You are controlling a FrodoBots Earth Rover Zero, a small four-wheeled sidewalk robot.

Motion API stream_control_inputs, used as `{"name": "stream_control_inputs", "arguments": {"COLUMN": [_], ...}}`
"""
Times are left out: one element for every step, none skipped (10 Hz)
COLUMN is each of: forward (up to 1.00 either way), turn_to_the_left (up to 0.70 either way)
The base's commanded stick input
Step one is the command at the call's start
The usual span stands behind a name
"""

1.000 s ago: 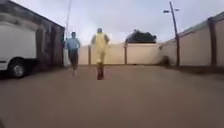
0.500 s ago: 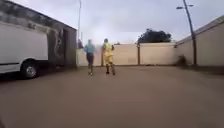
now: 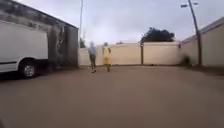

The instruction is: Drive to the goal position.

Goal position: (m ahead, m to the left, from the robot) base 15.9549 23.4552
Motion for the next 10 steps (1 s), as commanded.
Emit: {"name": "stream_control_inputs", "arguments": {"forward": [0.50,0.50,0.50,0.50,0.50,0.50,0.50,0.50,0.50,0.50], "turn_to_the_left": [0.00,0.00,0.00,0.00,0.00,0.00,0.00,0.00,0.00,0.00]}}
